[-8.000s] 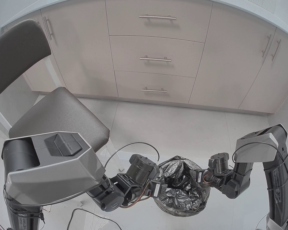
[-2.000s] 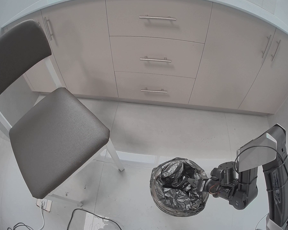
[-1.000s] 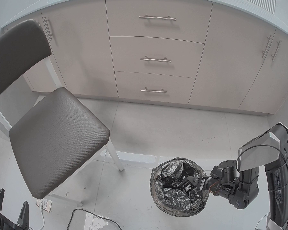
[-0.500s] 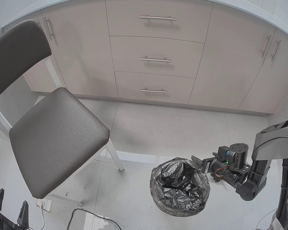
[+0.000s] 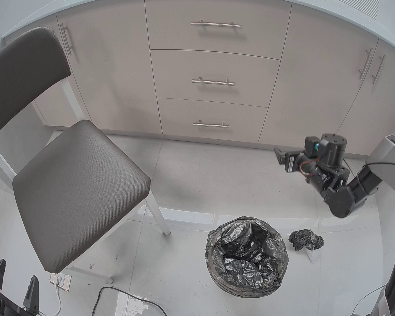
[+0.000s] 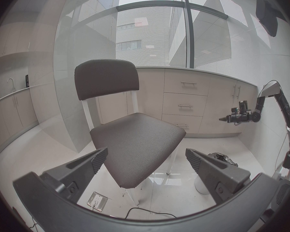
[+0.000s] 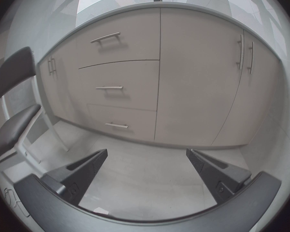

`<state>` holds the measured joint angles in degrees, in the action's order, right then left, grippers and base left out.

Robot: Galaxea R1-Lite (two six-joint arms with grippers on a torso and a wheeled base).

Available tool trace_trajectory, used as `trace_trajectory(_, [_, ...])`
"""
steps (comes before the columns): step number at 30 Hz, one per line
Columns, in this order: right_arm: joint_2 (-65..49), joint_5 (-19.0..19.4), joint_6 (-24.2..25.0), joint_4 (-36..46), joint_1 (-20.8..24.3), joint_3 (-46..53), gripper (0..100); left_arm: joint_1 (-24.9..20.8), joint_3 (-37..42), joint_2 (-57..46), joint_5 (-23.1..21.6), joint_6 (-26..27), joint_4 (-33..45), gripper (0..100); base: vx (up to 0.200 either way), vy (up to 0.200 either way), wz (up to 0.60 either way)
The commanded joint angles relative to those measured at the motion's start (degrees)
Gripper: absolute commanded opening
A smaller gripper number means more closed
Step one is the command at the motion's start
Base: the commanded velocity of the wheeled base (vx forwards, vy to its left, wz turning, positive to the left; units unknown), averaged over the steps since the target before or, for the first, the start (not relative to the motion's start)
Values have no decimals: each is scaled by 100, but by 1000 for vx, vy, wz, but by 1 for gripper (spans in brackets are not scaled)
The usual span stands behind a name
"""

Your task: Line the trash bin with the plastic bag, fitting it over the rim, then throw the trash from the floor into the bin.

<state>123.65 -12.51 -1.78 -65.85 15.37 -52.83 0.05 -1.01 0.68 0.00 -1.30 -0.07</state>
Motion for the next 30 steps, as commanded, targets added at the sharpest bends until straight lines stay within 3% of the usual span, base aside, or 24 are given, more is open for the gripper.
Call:
trace_trajectory(1, [520, -138, 81, 2331, -737, -2961, 100, 4, 92, -68, 26, -54, -1, 100, 0, 0, 0])
trace_trajectory(8, [1618, -155, 108, 3052, -1054, -4490, 100, 4, 92, -68, 26, -72, 7, 100, 0, 0, 0])
trace_trajectory(20, [2779, -164, 81, 4054, -1528, -6176, 100, 4, 92, -68, 26, -80, 7, 100, 0, 0, 0])
trace_trajectory(28, [3403, -164, -68, 4828, -1599, -6176, 100, 4, 92, -68, 26, -72, 7, 100, 0, 0, 0])
trace_trajectory(30, [3701, -164, -341, 5091, -1599, -6176, 100, 4, 92, -68, 26, -72, 7, 100, 0, 0, 0])
